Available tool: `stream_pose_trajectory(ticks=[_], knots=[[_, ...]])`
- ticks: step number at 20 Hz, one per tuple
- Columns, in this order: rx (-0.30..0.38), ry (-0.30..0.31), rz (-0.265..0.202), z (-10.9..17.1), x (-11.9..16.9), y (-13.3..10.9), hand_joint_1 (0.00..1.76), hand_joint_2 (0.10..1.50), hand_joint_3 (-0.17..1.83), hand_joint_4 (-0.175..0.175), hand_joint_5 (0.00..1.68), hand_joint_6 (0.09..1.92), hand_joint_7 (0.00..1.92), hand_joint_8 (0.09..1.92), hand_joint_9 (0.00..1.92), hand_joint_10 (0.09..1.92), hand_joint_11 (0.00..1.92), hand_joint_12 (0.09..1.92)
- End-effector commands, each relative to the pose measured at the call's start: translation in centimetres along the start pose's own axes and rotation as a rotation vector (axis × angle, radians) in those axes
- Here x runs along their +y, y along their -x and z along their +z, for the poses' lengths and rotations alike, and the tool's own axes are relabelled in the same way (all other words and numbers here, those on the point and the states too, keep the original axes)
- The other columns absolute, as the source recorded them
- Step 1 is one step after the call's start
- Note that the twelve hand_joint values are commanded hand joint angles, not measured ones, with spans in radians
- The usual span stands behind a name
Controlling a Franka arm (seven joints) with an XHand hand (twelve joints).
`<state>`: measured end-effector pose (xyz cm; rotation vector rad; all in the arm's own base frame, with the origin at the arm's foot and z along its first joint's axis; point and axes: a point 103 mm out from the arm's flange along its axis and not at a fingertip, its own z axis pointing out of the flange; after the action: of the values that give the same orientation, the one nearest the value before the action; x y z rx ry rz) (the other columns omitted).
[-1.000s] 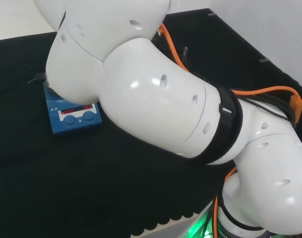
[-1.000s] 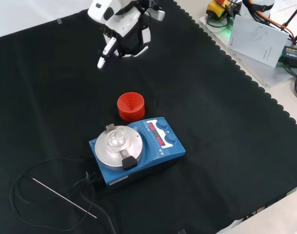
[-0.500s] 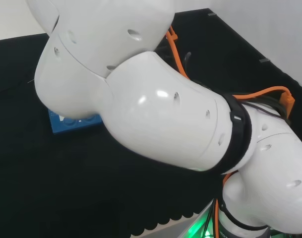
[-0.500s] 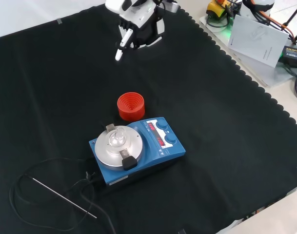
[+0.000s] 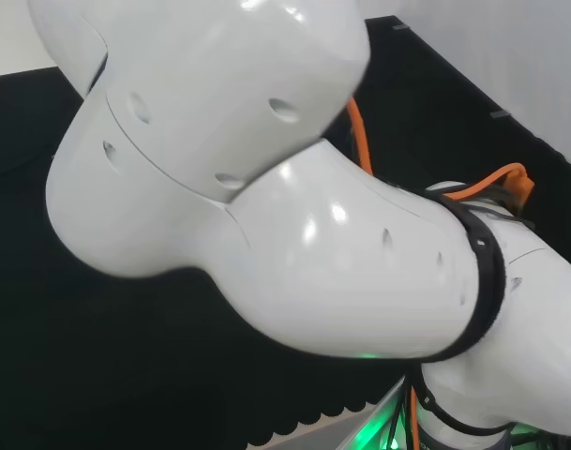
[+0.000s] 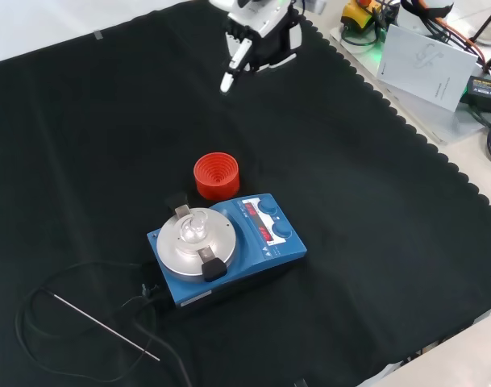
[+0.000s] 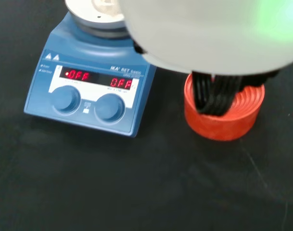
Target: Turn on the heater.
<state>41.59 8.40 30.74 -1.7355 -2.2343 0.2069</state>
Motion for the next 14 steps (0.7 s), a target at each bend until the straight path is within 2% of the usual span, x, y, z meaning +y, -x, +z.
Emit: stream_pose_trajectory(ticks=[1,3,9,14], knots=[[-0.012,-0.033,0.007,0.9,-3.0,-0.4,1.6,0.27,1.48,-0.082,0.31,0.09,1.2,1.44,1.24,1.29,1.19,1.08],[-0.026,-0.064,-0.015,1.2,-3.1,-0.3,1.6,0.26,1.49,-0.083,0.31,0.09,1.2,1.46,1.24,1.3,1.19,1.09],[-0.031,-0.108,-0.023,1.3,-2.6,0.7,1.6,0.26,1.51,-0.084,0.32,0.09,1.19,1.47,1.25,1.32,1.19,1.1],[-0.028,-0.137,-0.084,0.8,-2.3,0.1,1.61,0.25,1.54,-0.085,0.32,0.09,1.19,1.49,1.25,1.34,1.18,1.12]])
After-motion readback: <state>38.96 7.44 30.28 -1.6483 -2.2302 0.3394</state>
